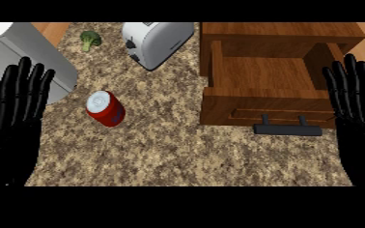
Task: Pick up the can, place it into the drawer and close the drawer
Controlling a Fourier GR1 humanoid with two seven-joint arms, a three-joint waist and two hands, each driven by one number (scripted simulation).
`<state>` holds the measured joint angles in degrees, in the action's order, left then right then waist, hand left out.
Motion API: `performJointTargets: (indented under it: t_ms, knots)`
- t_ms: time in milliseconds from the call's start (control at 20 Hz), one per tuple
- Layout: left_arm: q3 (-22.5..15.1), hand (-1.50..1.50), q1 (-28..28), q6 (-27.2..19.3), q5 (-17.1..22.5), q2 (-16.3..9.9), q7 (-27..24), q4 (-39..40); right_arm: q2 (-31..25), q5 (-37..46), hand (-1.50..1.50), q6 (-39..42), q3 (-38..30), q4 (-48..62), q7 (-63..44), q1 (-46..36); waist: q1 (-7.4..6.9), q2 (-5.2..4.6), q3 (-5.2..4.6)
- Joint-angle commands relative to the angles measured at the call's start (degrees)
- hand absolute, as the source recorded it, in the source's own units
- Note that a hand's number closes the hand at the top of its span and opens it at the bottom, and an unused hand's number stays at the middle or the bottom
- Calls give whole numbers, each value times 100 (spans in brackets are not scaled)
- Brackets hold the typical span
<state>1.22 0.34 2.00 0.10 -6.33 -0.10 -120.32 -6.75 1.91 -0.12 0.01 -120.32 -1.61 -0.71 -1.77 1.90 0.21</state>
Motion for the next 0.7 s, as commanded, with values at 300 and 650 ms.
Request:
performJointTargets:
  t_ms: [300,650]
  knots:
    - [1190,-150,523,-111,793,-134,753,880,324,-175,-150,-316,-240,323,-567,533,165,-260,-22]
    - [1605,-150,228,-154,1276,-528,1969,523,77,-465,-150,-218,-588,42,-1191,415,175,-185,-20]
